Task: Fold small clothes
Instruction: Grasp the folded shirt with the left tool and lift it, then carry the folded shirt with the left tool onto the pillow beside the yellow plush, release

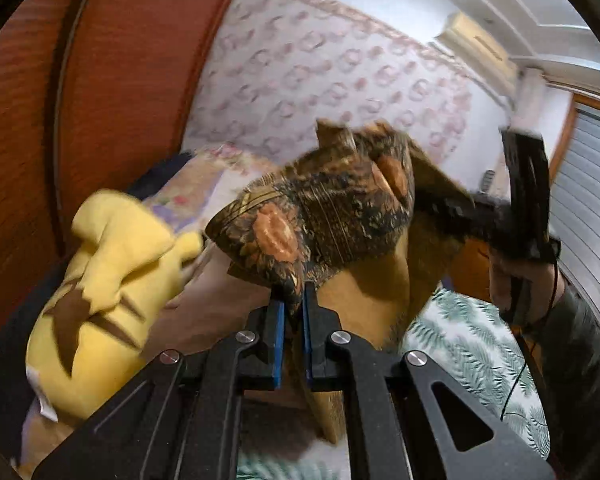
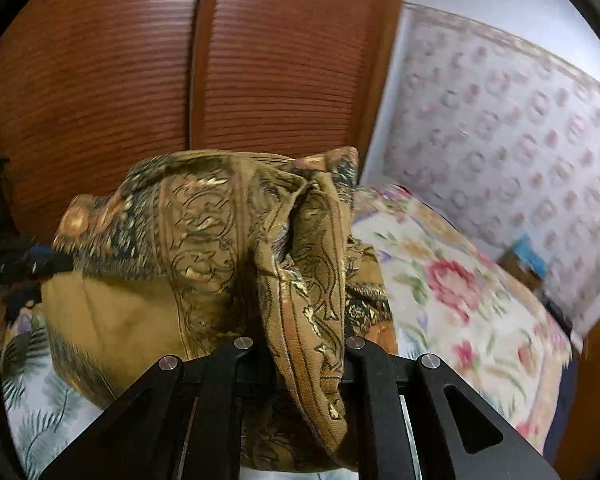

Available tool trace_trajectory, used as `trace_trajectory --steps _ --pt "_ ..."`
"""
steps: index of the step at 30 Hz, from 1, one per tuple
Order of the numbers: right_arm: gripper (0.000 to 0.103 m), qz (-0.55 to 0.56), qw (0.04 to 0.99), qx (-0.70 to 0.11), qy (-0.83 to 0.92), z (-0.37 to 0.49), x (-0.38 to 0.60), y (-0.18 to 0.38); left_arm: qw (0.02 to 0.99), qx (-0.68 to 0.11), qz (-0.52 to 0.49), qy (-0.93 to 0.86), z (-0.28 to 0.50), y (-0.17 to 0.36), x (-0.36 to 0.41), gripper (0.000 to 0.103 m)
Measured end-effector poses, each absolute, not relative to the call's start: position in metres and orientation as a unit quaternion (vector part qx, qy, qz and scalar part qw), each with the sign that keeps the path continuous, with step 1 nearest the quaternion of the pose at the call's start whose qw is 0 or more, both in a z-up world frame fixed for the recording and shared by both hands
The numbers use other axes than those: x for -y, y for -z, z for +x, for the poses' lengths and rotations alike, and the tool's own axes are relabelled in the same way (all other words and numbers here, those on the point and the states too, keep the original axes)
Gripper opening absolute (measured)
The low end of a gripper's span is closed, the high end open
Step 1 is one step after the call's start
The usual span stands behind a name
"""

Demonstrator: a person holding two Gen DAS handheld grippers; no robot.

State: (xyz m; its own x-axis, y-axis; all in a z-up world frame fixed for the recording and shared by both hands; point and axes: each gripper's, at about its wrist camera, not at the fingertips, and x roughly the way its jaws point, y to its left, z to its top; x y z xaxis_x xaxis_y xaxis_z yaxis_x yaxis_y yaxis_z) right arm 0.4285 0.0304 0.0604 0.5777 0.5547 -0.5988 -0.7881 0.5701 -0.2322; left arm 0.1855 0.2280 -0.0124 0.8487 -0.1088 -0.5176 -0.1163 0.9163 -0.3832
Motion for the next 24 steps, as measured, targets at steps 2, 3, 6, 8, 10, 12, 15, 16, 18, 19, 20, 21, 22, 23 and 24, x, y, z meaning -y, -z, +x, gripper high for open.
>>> trace_trajectory --steps 2,3,6,8,10,12,15,16,18,19,20,21,22,23,24 --pt "0.013 -0.262 0.845 -0.242 -0.399 0.449 -0.058 -0.052 0.934 -0.287 -0.211 -0.01 0.186 0.026 -0.232 0.008" --pt "0.013 -0.271 0.839 -0.243 -0.404 0.455 -0.07 -0.049 0.933 -0.292 -0.21 -0.015 0.186 0.032 -0.233 0.008" --pt "0.013 -0.295 0.822 -0.248 -0.418 0.474 -0.102 -0.039 0.93 -0.303 -0.209 -0.026 0.187 0.043 -0.235 0.008" --pt "0.014 -0.299 0.814 -0.255 -0.426 0.49 -0.118 -0.035 0.928 -0.312 -0.199 -0.031 0.187 0.049 -0.231 0.008" --pt "0.016 -0.295 0.81 -0.271 -0.428 0.507 -0.129 -0.029 0.926 -0.323 -0.194 -0.034 0.178 0.057 -0.236 0.008" --pt "0.02 -0.282 0.816 -0.283 -0.417 0.515 -0.129 -0.025 0.926 -0.327 -0.187 -0.033 0.176 0.06 -0.234 0.008" --pt "0.032 -0.243 0.83 -0.296 -0.405 0.532 -0.125 -0.025 0.928 -0.33 -0.171 -0.036 0.175 0.06 -0.232 0.008" --pt "0.04 -0.229 0.841 -0.293 -0.393 0.531 -0.126 -0.028 0.928 -0.329 -0.169 -0.037 0.173 0.059 -0.233 0.008" --pt "0.051 -0.209 0.864 -0.274 -0.366 0.53 -0.118 -0.036 0.93 -0.326 -0.168 -0.038 0.171 0.056 -0.234 0.01" --pt "0.058 -0.199 0.873 -0.265 -0.357 0.526 -0.116 -0.04 0.93 -0.324 -0.169 -0.039 0.169 0.053 -0.234 0.013" --pt "0.058 -0.188 0.879 -0.26 -0.352 0.527 -0.114 -0.046 0.933 -0.317 -0.168 -0.039 0.165 0.048 -0.235 0.016" --pt "0.058 -0.178 0.883 -0.255 -0.353 0.525 -0.112 -0.051 0.935 -0.31 -0.166 -0.04 0.163 0.044 -0.237 0.025" --pt "0.058 -0.168 0.884 -0.248 -0.358 0.521 -0.108 -0.056 0.939 -0.301 -0.16 -0.044 0.158 0.038 -0.237 0.037" --pt "0.058 -0.162 0.885 -0.241 -0.364 0.516 -0.107 -0.057 0.944 -0.289 -0.153 -0.05 0.153 0.032 -0.237 0.043" --pt "0.058 -0.156 0.883 -0.238 -0.374 0.51 -0.106 -0.057 0.947 -0.281 -0.149 -0.054 0.15 0.028 -0.238 0.051"
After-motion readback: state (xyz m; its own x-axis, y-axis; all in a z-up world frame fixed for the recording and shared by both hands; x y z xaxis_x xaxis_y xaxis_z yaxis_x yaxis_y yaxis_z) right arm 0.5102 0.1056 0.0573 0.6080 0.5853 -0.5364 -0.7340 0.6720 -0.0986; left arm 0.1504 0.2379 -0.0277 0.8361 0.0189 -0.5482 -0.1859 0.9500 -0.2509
